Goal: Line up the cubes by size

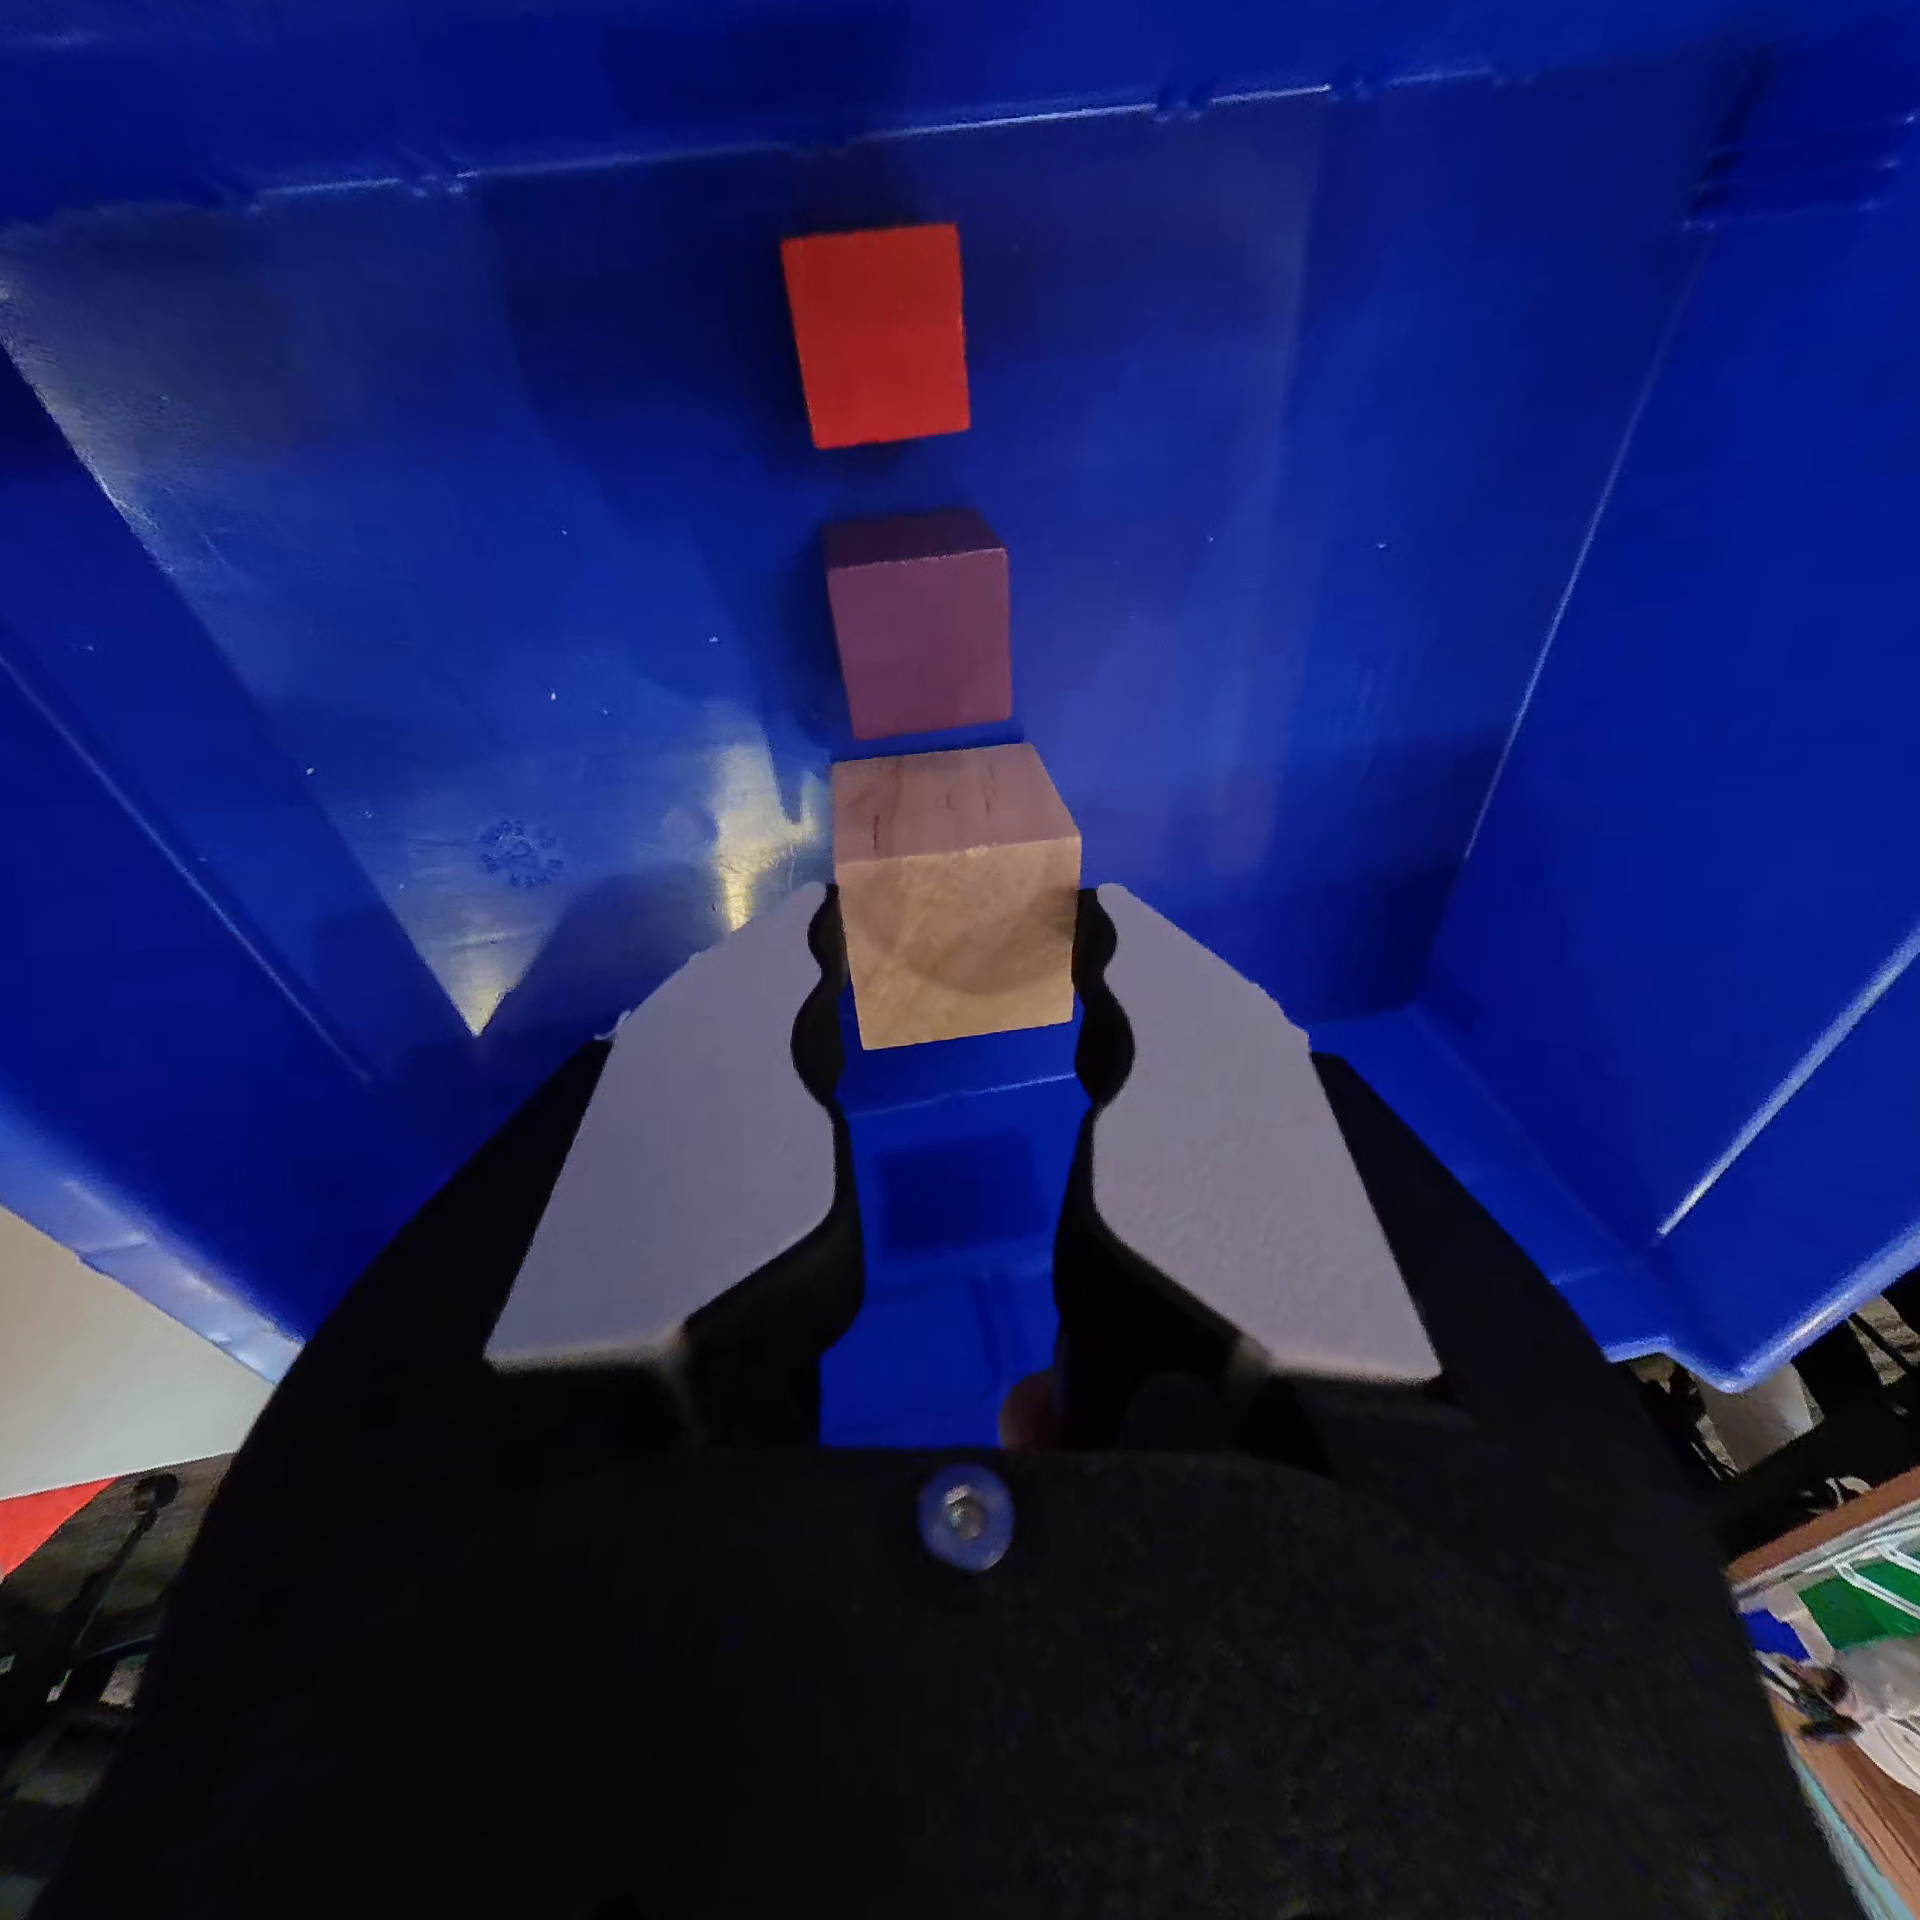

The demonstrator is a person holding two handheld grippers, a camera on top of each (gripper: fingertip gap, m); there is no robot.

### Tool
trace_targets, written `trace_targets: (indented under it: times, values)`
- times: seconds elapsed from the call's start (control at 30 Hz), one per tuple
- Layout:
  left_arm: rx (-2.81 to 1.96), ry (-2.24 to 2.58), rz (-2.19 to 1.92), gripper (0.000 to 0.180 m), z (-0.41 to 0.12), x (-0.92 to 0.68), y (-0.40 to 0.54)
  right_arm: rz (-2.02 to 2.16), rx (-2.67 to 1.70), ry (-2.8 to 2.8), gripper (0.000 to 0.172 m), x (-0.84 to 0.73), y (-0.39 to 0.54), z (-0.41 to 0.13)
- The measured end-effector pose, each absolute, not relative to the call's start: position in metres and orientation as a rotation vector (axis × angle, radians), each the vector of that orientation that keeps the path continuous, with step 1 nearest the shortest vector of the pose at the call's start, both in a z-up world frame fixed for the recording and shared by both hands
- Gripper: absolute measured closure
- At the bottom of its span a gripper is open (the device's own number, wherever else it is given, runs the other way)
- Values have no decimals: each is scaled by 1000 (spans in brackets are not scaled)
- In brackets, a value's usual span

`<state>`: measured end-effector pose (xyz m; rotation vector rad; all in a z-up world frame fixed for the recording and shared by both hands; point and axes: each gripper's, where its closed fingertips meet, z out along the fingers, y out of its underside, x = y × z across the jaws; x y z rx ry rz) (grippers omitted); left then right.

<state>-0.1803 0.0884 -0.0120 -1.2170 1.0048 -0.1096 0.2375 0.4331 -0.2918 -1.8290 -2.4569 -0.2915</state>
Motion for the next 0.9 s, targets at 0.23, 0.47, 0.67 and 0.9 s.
trace_targets:
  times: [0.23, 0.47, 0.67, 0.9]
  values:
    - [-1224, 1012, -117, 180, -15, -179, 91, -291, -1837, -2470, 129, 238, 432, -292]
    - [-1223, 1011, -111, 180, -14, -180, 89, -336, -1844, -2380, 123, 238, 432, -269]
    - [-1223, 1008, -98, 180, -11, -181, 88, -401, -1593, -2045, 134, 188, 401, -165]
    - [-1229, 1034, -41, 180, -10, -172, 85, -139, -1181, -1762, 150, 67, 278, -71]
